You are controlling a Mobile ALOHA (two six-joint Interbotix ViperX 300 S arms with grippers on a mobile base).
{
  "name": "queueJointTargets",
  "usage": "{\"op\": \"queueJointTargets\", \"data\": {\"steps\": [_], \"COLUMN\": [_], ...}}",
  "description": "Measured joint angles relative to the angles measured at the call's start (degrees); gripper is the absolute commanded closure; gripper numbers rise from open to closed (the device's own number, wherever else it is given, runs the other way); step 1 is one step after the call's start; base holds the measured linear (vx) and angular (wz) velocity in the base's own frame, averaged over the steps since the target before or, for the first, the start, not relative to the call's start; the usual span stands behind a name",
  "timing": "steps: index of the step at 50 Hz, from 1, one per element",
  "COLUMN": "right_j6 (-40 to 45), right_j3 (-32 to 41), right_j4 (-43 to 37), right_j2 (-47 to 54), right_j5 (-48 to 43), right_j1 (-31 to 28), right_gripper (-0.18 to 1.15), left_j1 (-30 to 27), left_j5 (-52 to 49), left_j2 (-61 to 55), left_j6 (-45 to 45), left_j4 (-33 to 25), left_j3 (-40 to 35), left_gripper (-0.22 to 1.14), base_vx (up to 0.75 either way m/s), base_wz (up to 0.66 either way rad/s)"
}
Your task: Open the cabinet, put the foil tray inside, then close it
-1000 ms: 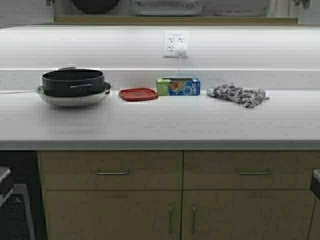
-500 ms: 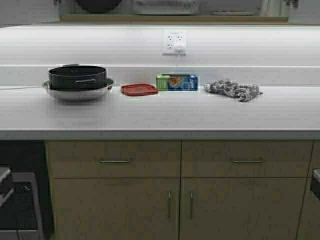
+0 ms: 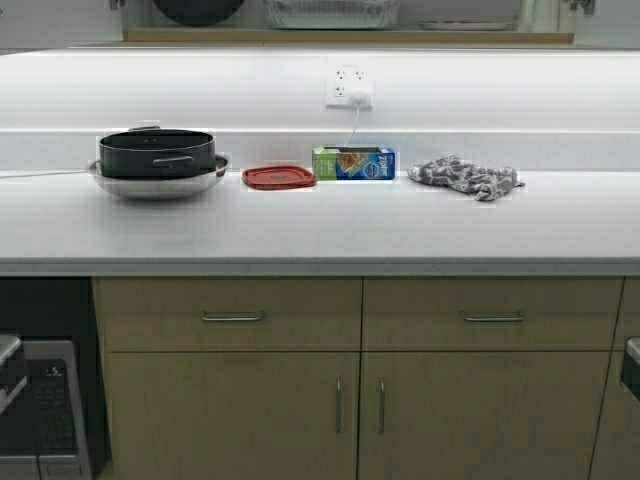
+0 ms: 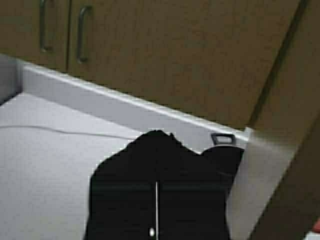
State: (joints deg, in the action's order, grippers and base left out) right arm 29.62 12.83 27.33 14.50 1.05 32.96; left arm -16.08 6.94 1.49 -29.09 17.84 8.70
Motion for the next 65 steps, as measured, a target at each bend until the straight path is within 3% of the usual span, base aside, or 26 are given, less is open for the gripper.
{"op": "queueJointTargets", "data": {"steps": [8, 20, 32, 51, 65], "right_j6": [0.1, 0.1, -0.3, -1.2, -1.3], "right_j3": [3.1, 1.9, -9.6, -33.8, -44.4], "right_j4": [0.9, 2.0, 5.1, 6.0, 5.9], "right_j2": [3.1, 2.6, -9.4, -30.9, -38.4], "right_j5": [0.0, 0.3, 0.2, -0.7, -1.1], "right_j1": [-3.8, -5.9, -14.9, -28.6, -39.6], "right_gripper": [0.9, 0.91, 0.91, 0.91, 0.91], "left_j1": [2.4, 6.9, 15.1, 16.9, 20.6], "left_j5": [0.2, 0.5, 2.4, 5.4, 7.0], "left_j2": [-1.0, 0.4, 5.9, 10.7, 13.9], "left_j6": [0.4, 0.3, 1.0, 0.7, 0.6], "left_j4": [0.1, 0.3, 3.1, 3.3, 3.5], "left_j3": [-0.5, 2.1, 7.6, 16.5, 19.0], "left_gripper": [0.87, 0.87, 0.87, 0.87, 0.87], "base_vx": [0.01, 0.0, 0.0, 0.01, 0.03], "base_wz": [-0.01, 0.0, -0.01, 0.01, -0.01]}}
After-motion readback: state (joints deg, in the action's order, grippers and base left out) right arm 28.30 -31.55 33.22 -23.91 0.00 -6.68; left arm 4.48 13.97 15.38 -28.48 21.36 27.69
